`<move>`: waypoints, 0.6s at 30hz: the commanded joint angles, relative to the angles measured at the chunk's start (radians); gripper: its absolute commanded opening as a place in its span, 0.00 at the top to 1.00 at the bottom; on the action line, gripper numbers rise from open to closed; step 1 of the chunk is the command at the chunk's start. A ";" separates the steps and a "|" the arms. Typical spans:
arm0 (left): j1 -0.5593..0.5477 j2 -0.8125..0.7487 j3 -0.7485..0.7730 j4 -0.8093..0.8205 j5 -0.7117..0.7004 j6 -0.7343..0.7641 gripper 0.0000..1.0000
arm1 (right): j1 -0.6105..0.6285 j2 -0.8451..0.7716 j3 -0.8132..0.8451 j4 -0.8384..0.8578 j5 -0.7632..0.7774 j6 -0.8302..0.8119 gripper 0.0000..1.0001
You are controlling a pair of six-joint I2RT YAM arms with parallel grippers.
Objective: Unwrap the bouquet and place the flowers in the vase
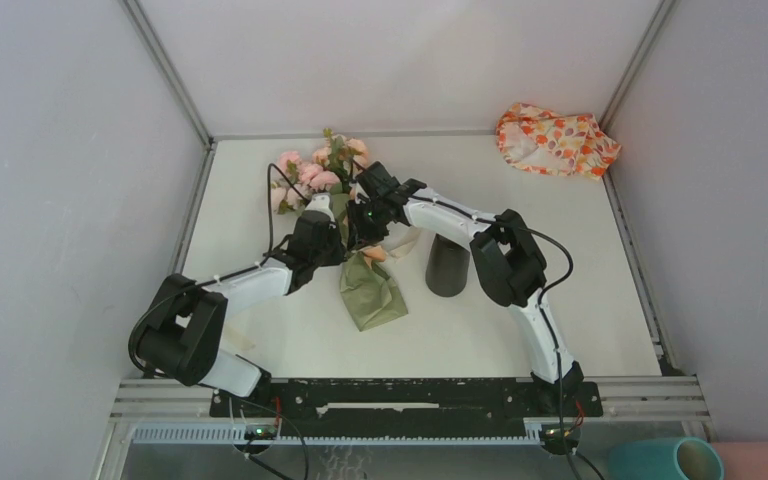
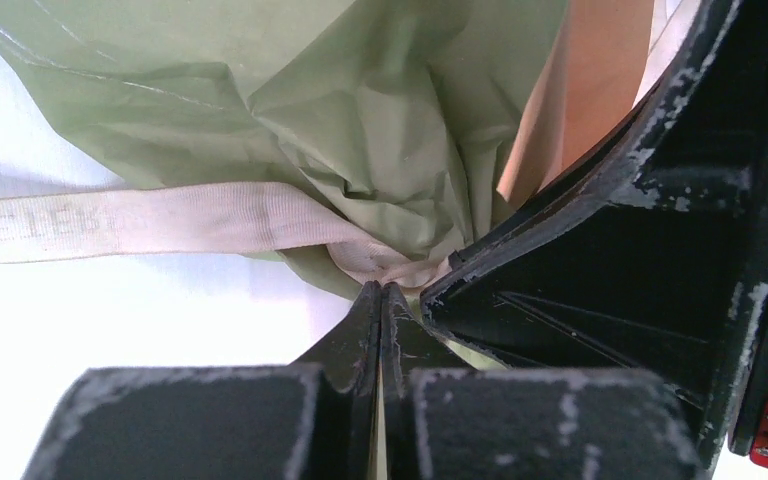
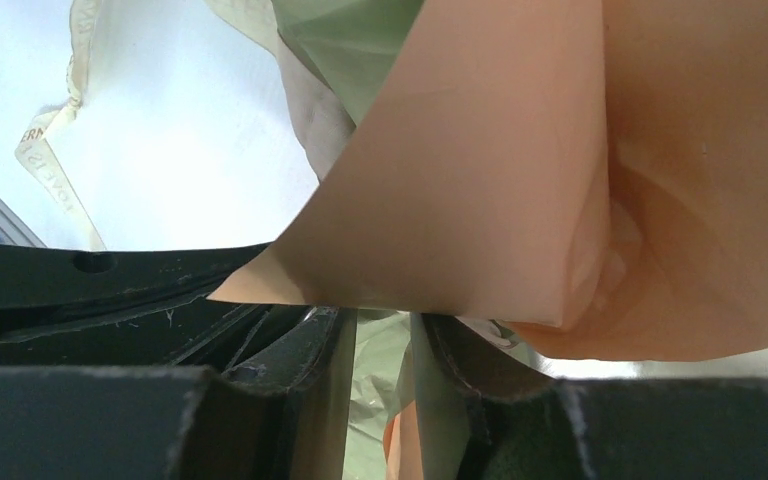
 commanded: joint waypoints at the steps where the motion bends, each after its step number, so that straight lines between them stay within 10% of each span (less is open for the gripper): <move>1: 0.004 -0.036 -0.012 0.025 -0.007 -0.013 1.00 | 0.001 -0.005 0.032 0.001 0.019 -0.012 0.65; 18: 0.006 -0.040 -0.012 0.025 -0.003 -0.012 1.00 | 0.009 0.016 0.038 -0.027 0.061 -0.044 0.62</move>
